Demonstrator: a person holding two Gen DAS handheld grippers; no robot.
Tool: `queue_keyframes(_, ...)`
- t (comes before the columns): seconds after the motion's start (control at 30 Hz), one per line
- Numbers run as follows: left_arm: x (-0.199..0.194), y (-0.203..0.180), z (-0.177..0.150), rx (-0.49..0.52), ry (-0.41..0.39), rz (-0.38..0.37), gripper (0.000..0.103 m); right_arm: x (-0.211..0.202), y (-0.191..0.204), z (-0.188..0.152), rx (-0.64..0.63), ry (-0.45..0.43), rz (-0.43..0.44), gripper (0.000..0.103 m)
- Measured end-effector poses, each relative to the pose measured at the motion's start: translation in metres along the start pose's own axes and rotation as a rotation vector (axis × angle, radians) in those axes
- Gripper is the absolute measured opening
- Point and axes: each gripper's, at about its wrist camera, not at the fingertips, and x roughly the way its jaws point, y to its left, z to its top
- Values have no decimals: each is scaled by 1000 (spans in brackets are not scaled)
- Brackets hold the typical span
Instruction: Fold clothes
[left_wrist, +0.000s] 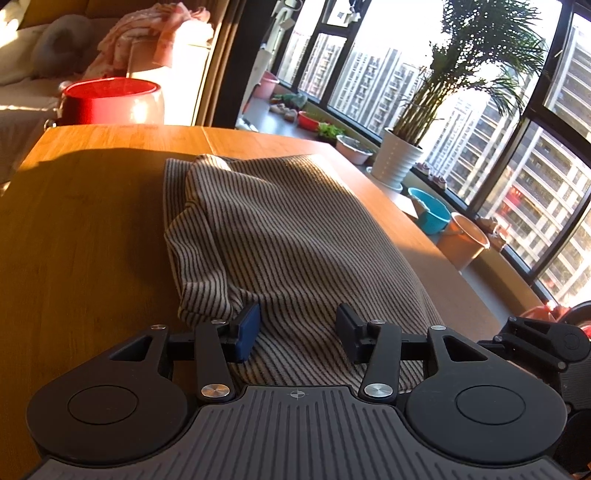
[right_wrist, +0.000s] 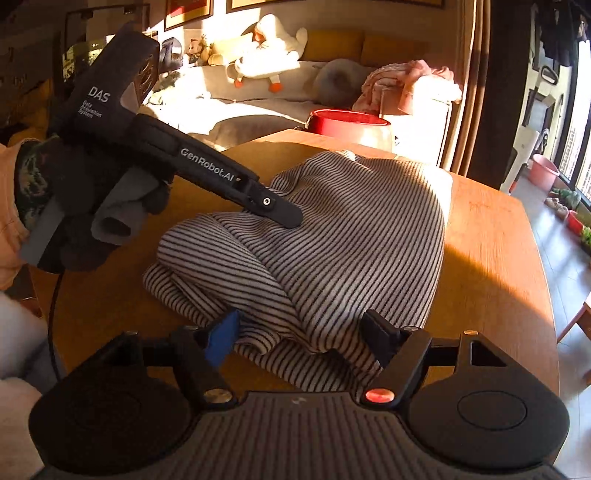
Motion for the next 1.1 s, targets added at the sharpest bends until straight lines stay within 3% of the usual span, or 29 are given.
queue_keyframes(0.2, -11, 4, 4, -12, -18, -20, 61, -9, 18, 7, -211, -17, 2, 75)
queue_keyframes(0.33, -17, 5, 8, -7, -36, -14, 62, -7, 36, 13, -344, -32, 51, 77)
queue_keyframes(0.43, -22, 7, 9, -1, -48, 11, 71, 5, 54, 11, -446, -12, 83, 77)
queue_keyframes(0.53, -27, 9, 9, 4, -55, 35, 72, 16, 65, 3, -532, -50, 34, 75)
queue_keyframes(0.57, -29, 10, 9, 6, -56, 40, 72, 20, 61, 7, -493, -33, 31, 57)
queue_keyframes(0.7, -38, 10, 9, 30, -69, 49, 76, 26, 15, 31, -98, 23, 158, 44)
queue_keyframes(0.83, -54, 5, 8, 105, -90, 38, 86, 29, -28, 38, 189, 58, 278, 40)
queue_keyframes(0.97, -75, -3, -4, 258, -101, 5, 95, 33, -45, 34, 317, 65, 335, 40)
queue_keyframes(1.1, -82, -16, -23, 410, -105, -8, 95, 35, -53, 32, 382, 71, 372, 40)
